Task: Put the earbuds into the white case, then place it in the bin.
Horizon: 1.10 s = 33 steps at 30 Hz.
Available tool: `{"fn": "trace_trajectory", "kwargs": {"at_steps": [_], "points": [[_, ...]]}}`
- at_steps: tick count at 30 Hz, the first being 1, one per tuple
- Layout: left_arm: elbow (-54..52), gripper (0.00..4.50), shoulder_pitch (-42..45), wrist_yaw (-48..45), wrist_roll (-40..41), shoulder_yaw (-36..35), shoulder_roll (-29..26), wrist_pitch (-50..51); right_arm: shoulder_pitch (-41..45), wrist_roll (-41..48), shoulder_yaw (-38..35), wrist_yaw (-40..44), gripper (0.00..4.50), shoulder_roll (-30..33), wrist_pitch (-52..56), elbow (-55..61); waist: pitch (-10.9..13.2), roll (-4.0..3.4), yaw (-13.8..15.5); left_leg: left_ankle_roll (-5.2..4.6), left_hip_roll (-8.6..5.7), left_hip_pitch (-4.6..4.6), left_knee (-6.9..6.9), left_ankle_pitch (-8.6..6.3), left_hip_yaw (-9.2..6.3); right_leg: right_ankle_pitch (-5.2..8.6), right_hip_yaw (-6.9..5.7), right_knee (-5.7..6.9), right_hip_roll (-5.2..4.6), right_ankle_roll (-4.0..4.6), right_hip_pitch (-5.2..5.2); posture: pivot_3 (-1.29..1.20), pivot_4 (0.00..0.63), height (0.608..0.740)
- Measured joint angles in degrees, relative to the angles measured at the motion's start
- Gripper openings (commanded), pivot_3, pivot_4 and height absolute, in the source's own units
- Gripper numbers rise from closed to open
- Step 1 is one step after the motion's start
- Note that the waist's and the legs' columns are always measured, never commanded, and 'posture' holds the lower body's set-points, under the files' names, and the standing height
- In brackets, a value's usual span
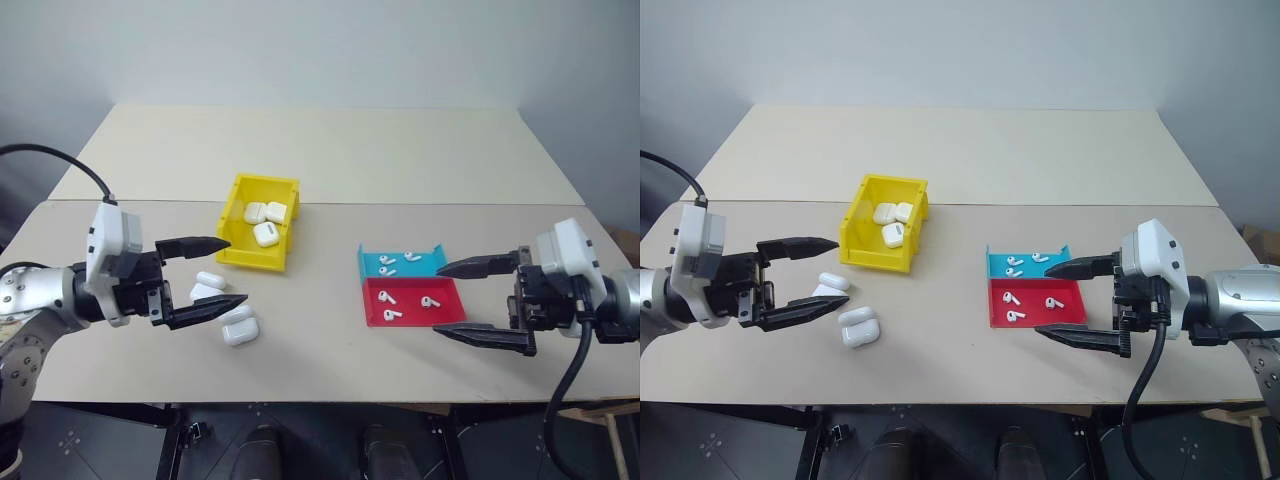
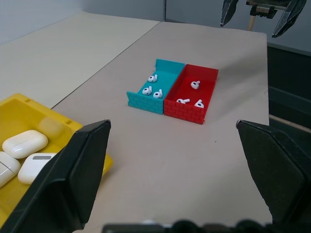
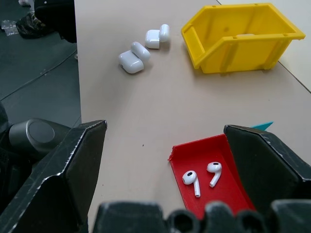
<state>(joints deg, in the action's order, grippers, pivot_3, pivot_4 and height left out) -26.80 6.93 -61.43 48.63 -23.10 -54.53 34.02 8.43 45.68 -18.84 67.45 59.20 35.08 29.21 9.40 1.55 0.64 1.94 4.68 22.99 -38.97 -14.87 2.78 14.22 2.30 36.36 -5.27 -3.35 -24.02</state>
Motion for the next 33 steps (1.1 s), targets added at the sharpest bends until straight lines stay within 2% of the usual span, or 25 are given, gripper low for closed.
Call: {"fn": "trace_trajectory", "kwargs": {"at_steps": [11, 17, 20, 24, 30, 33], "points": [[-0.05, 4.5, 0.01, 0.04, 0.89, -0.54, -2.45, 1.57, -0.17, 0.0, 0.0, -0.21, 4.48, 0.0, 0.0, 0.03, 0.0, 0.0, -0.01, 0.0, 0.0, -0.01, 0.0, 0.0, 0.01, 0.0, 0.0, 0.0, 0.0, 0.0, 0.0, 0.0, 0.15, 0.74], [-1.34, 4.5, -0.4, 3.21, -3.9, -0.52, -2.73, 0.77, 1.07, -0.64, 0.4, -0.8, 4.48, 0.09, 0.07, -0.08, 0.0, 0.0, 0.0, 0.0, 0.0, -0.01, 0.0, 0.0, 0.01, 0.0, 0.01, 0.01, 0.01, 0.0, 0.0, 0.0, 0.15, 0.74], [-2.19, 4.5, -0.4, 3.77, -5.19, -0.35, -7.81, 3.67, 1.62, -0.47, 0.14, -1.71, 4.48, 1.03, 0.51, -0.02, 0.01, 0.02, -0.01, 0.0, 0.0, 0.01, 0.02, 0.0, 0.02, 0.0, 0.01, -0.01, 0.01, 0.0, -0.03, 0.0, 0.15, 0.74], [-2.2, 4.5, 1.38, 4.37, -6.33, 1.62, -11.14, 6.3, 0.99, -0.42, -0.01, -2.75, 4.48, 1.03, 1.08, 0.39, 0.01, 0.02, 0.05, 0.0, 0.0, 0.02, 0.01, 0.0, 0.02, 0.0, 0.0, 0.01, 0.0, 0.0, -0.03, 0.0, 0.15, 0.74], [0.43, 4.5, 10.45, 7.48, -7.42, 10.33, -17.68, 17.96, -0.88, -0.64, -0.59, -5.1, 4.48, 1.06, 1.39, 2.97, 0.01, 0.02, 0.04, 0.0, 0.0, 0.05, 0.02, 0.0, 0.01, 0.0, 0.01, 0.03, 0.01, 0.0, -0.08, 0.0, 0.15, 0.74], [2.5, 4.5, 16.59, 4.38, -5.17, 15.7, -23.07, 26.41, -1.32, -0.98, -0.73, -5.41, 4.48, 2.04, 1.61, 3.36, 0.03, 0.04, -0.26, 0.0, 0.0, 0.06, 0.03, 0.0, 0.05, 0.01, 0.05, 0.04, 0.02, 0.0, -0.13, 0.0, 0.15, 0.74]]}}
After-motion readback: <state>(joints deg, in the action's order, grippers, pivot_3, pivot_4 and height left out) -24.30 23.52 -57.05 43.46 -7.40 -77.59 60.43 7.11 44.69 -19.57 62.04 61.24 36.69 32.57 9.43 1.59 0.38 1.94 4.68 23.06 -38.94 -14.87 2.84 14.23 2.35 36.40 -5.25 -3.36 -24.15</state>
